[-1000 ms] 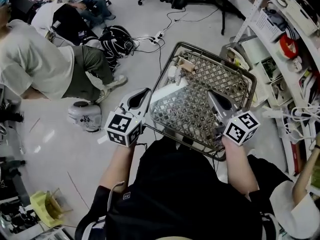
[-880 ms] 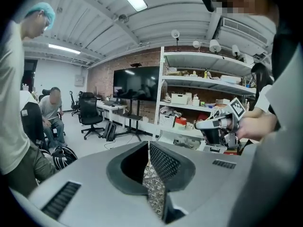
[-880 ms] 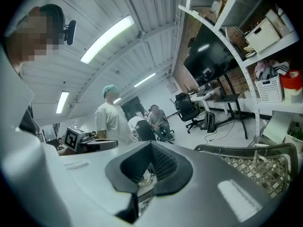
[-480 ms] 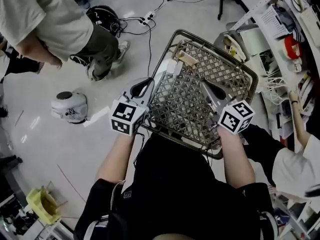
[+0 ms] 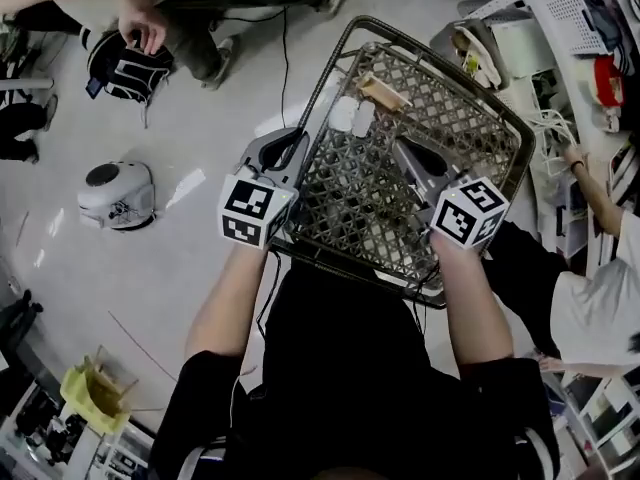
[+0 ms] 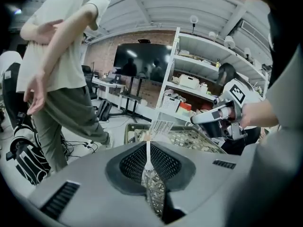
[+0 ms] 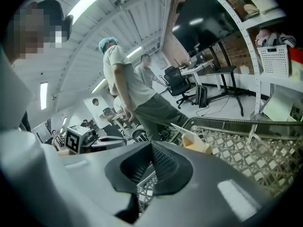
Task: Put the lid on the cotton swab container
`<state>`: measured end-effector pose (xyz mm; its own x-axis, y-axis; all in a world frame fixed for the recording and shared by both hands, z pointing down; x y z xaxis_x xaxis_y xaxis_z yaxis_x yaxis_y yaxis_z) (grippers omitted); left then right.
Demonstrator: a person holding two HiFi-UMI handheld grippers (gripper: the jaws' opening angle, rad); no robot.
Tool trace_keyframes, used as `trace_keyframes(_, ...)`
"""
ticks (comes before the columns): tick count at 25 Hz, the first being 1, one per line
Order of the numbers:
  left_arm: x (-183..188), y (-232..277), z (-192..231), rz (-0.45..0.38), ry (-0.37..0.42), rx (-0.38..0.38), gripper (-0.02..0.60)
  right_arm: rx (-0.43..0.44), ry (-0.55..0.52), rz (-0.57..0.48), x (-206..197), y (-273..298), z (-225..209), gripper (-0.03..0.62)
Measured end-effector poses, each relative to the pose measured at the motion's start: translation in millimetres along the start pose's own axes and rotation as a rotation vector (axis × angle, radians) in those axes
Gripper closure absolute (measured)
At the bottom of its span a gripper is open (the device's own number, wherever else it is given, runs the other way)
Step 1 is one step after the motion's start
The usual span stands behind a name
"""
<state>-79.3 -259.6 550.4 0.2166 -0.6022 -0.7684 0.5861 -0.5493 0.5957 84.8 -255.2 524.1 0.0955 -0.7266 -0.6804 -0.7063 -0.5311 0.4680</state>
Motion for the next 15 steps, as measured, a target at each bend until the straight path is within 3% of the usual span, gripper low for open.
trace_keyframes(10,-37.2,70.1,23.8,0.045,-0.01,-0.055,0.563,-0.03,0.04,0.049,-27.6,56.9,-36.8,0.583)
trace_keyframes(15,-47.5,102.5,21.9,0.083,0.039,-0.072,0.563,-0.045,0.057,0.057,-30.9,70.2,-51.6,0.583)
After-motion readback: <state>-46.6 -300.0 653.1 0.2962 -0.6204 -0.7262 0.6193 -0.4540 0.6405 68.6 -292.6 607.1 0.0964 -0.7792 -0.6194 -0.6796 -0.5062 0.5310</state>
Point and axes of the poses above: the fingertips, and each gripper's own axes: y forward along the fingers, z to its left, x out of its top, the point moved 1 cm from there along -y, backward along the fingers, and after that the axes turned 4 degrees about z, right-handed, at the moved point
